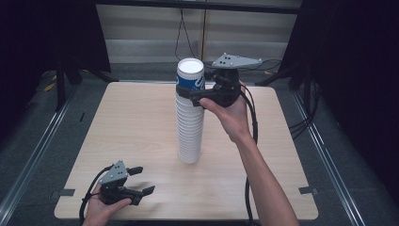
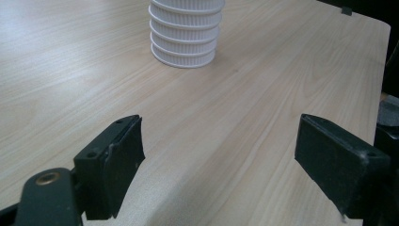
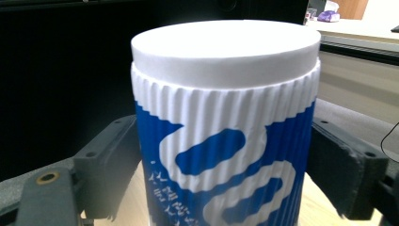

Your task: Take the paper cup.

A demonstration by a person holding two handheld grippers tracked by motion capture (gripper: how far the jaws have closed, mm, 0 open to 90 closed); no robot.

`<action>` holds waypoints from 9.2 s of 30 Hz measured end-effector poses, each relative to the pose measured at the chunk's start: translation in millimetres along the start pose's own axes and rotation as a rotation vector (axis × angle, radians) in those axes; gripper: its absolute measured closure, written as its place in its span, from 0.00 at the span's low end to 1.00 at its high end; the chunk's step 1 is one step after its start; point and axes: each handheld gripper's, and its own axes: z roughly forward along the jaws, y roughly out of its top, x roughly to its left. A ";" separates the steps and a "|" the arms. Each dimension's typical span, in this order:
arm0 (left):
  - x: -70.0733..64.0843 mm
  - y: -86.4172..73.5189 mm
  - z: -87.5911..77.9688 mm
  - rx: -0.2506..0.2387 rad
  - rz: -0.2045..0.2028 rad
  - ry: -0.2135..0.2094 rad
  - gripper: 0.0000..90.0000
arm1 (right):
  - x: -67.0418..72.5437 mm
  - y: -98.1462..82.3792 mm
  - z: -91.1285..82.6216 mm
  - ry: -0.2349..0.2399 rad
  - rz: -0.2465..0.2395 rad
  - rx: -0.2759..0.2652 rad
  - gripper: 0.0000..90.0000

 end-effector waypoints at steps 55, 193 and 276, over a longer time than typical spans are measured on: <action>0.8 -1.4 0.1 0.016 -0.006 0.011 0.18 | 0.4 11.1 -8.6 0.007 0.025 -0.198 0.26; -50.5 58.2 43.6 -0.124 0.129 -0.151 0.20 | 40.8 -208.2 -52.7 0.123 0.226 -0.084 0.28; -52.5 50.4 54.1 -0.067 0.037 -0.281 0.19 | 76.3 -224.7 -17.5 0.276 0.260 -0.035 0.15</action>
